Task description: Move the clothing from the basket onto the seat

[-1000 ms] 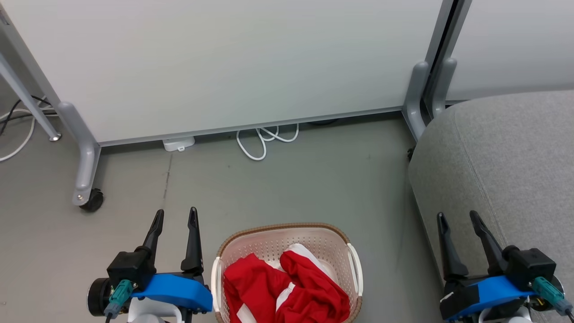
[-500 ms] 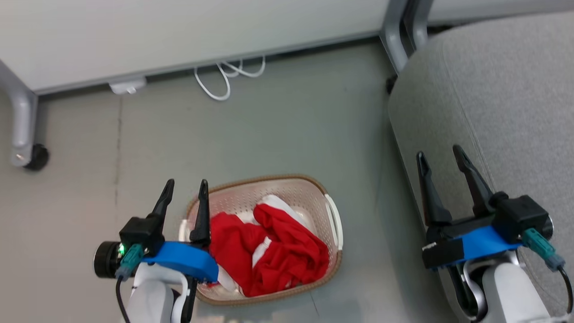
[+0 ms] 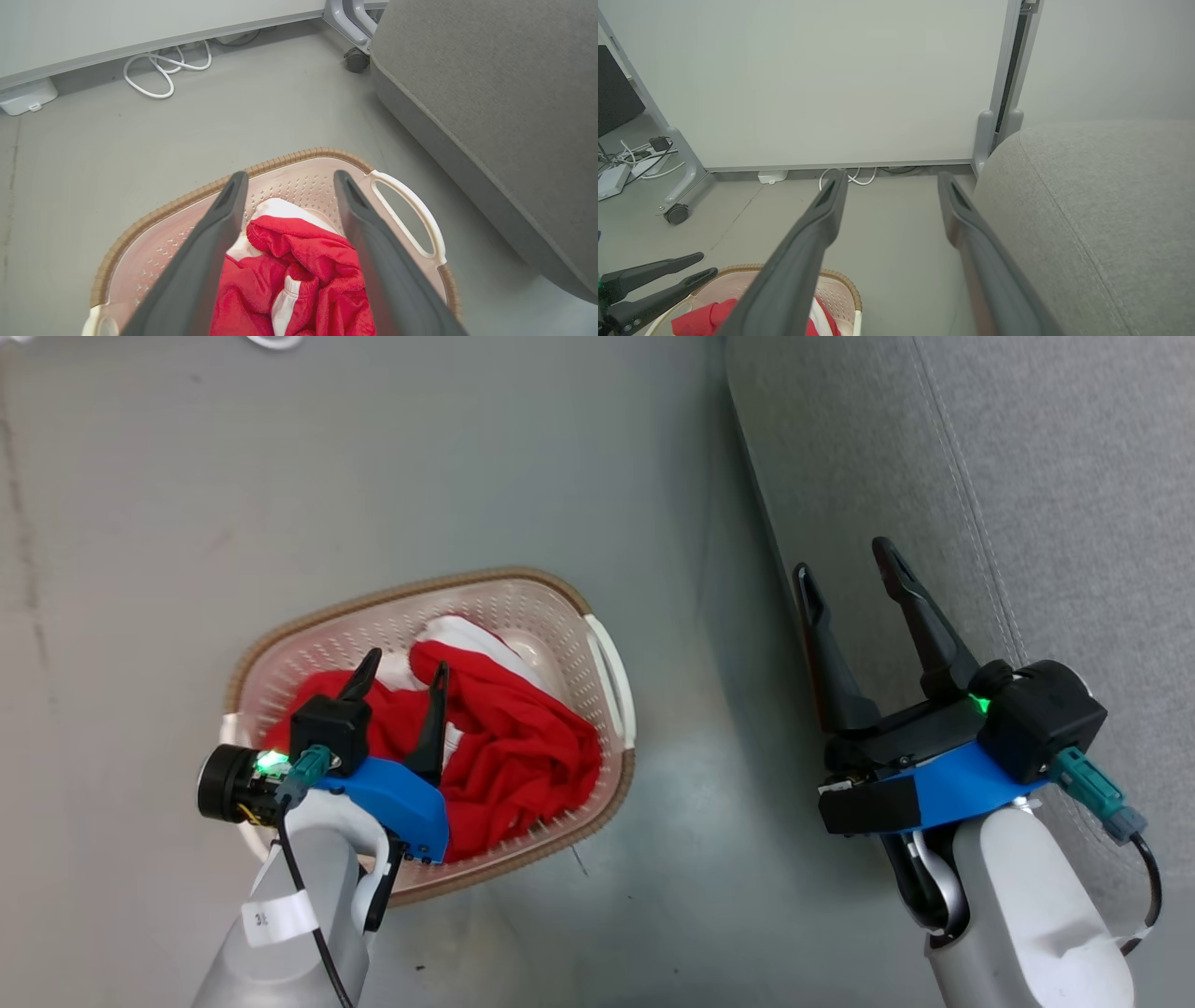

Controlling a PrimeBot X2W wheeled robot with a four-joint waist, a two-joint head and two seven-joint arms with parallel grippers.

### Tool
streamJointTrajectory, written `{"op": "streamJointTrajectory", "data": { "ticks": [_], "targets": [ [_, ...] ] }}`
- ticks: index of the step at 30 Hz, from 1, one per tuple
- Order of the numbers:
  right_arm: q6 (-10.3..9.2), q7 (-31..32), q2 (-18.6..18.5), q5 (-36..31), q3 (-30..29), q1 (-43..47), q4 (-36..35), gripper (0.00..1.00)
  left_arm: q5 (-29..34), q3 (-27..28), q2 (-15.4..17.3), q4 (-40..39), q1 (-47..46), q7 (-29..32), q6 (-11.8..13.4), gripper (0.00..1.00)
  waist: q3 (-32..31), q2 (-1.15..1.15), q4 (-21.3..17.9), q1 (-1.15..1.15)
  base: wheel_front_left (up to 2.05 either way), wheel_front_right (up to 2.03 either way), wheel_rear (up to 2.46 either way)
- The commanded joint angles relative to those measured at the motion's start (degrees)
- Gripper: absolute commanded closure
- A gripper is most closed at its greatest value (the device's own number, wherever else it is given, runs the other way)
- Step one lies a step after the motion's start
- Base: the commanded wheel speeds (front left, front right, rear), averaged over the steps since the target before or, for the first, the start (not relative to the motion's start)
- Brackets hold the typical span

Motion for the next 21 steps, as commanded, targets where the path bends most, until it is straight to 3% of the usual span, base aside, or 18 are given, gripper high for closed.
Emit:
{"op": "streamJointTrajectory", "data": {
  "ticks": [1,10,21],
  "targets": [
    [0.01,-0.5,-0.1,0.6,0.5,-0.9,0.2,0.00,0.0,-0.4,0.4,1.2,-1.7,-0.3,-0.3,0.00,4.2,0.00,-3.5,-0.01,0.00,0.00,0.00],
    [0.01,-1.2,-0.1,2.1,3.4,-3.2,-0.5,0.00,0.4,-7.1,1.5,10.8,-7.9,0.2,-0.4,0.00,10.0,0.00,-6.1,-0.01,0.00,0.00,0.00],
    [0.01,-1.3,-0.1,5.5,6.7,-5.2,-3.3,0.00,-0.2,-16.7,6.7,18.5,-14.0,2.8,-0.4,0.00,16.7,0.00,-9.2,-0.01,0.00,0.00,0.00]
  ]
}}
